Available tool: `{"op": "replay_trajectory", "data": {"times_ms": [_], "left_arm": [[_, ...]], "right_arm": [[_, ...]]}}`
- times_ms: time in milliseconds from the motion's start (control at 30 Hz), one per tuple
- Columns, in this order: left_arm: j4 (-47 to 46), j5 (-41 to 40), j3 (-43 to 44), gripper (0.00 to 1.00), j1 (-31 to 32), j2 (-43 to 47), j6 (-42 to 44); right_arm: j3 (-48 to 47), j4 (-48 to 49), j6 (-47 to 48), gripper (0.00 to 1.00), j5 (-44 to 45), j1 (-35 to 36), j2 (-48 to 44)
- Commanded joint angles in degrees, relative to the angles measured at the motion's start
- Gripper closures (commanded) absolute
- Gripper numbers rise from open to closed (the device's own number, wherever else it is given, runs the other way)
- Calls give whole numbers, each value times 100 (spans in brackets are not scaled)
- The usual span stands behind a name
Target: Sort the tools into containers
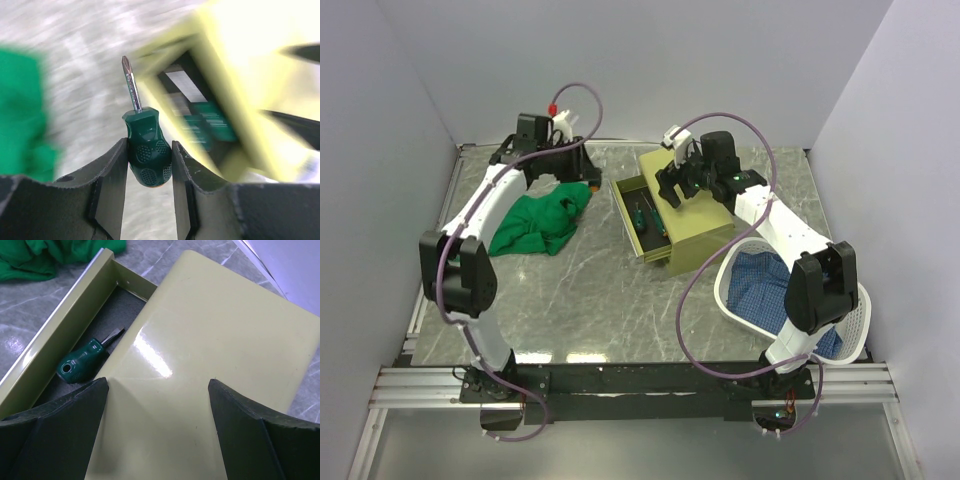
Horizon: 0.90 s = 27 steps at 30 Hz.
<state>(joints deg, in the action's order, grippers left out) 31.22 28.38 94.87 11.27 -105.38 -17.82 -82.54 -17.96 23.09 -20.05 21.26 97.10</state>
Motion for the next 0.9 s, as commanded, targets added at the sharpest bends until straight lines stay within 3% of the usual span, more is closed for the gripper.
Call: {"op": "replay_trajectory", "data": {"times_ms": [0, 267, 600, 667, 733, 867], "left_arm": [[-687, 1256, -388, 99, 367, 281, -747], [-1196, 1327, -1181, 99, 824, 527, -1065], [-1092, 1222, -751, 96, 1238, -17, -1012], [-1040, 1249, -611, 67, 1246, -279, -1091], [-961, 1240, -373, 48, 1255, -421, -1135], [-1109, 1714, -39, 36, 1246, -677, -1039]], "right_arm": [[450, -1527, 459, 10, 722, 19, 371], [572, -1536, 503, 10, 792, 19, 231], [810, -1509, 591, 10, 854, 19, 20], [819, -1500, 591, 10, 845, 19, 28], [801, -1500, 600, 10, 845, 19, 20], [810, -1509, 591, 10, 819, 19, 55]]}}
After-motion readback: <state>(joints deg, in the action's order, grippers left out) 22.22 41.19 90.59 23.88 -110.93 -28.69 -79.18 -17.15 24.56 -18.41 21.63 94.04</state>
